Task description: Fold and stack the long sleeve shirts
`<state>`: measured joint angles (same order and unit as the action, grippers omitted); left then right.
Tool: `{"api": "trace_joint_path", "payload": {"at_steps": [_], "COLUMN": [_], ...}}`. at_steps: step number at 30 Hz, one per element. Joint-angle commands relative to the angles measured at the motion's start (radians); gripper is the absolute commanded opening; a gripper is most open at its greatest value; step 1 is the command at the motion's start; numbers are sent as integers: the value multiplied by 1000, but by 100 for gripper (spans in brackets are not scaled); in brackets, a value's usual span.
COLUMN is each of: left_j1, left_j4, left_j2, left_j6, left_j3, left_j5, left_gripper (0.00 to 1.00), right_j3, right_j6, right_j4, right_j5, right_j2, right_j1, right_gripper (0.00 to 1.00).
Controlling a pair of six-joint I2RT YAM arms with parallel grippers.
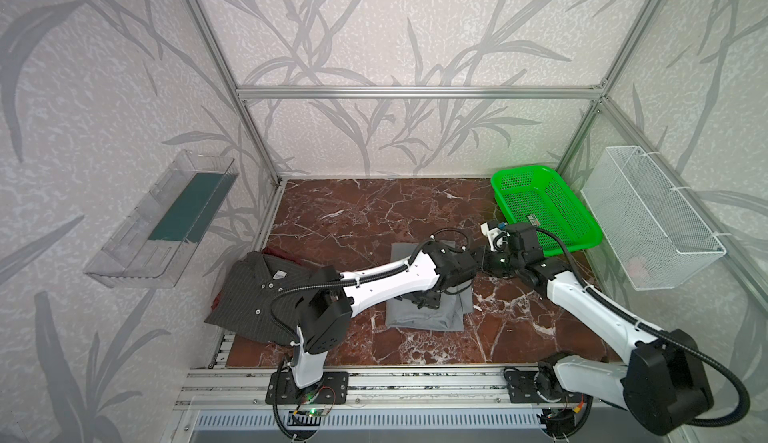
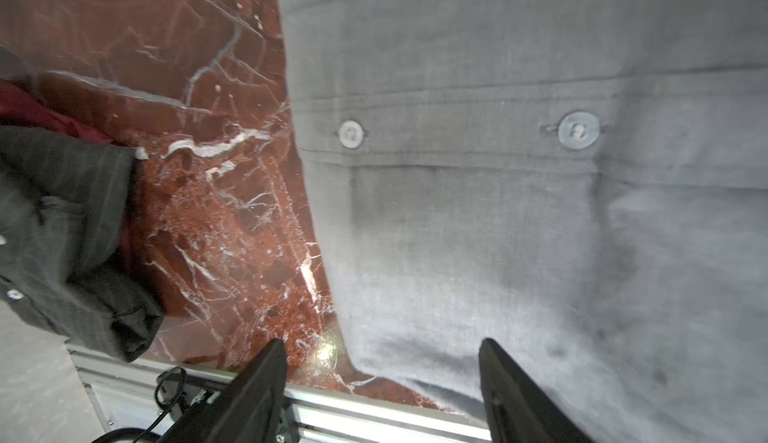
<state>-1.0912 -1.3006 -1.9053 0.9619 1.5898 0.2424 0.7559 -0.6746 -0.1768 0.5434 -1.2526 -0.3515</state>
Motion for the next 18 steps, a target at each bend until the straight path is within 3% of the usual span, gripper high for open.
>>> {"api": "trace_joint_path", "payload": {"at_steps": [1,8,18], "left_j1": [-24,-54,-65], "left_j4": [124,336,414], "left_j2": [51,56,-89], "left_j6": [41,68,95], "left_j3": [-19,-107,-116], "left_j5": [0,-66,-136], "left_gripper": [73,73,73], "right_j3": [38,79,105], "right_j6": [3,-21,-16], "right_j4": [37,119,107], "right_j5": [23,-3,-126], "right_j2": [-50,-253,-394], "right_j1": [-15,-23,-22], "right_gripper": [21,18,18]}}
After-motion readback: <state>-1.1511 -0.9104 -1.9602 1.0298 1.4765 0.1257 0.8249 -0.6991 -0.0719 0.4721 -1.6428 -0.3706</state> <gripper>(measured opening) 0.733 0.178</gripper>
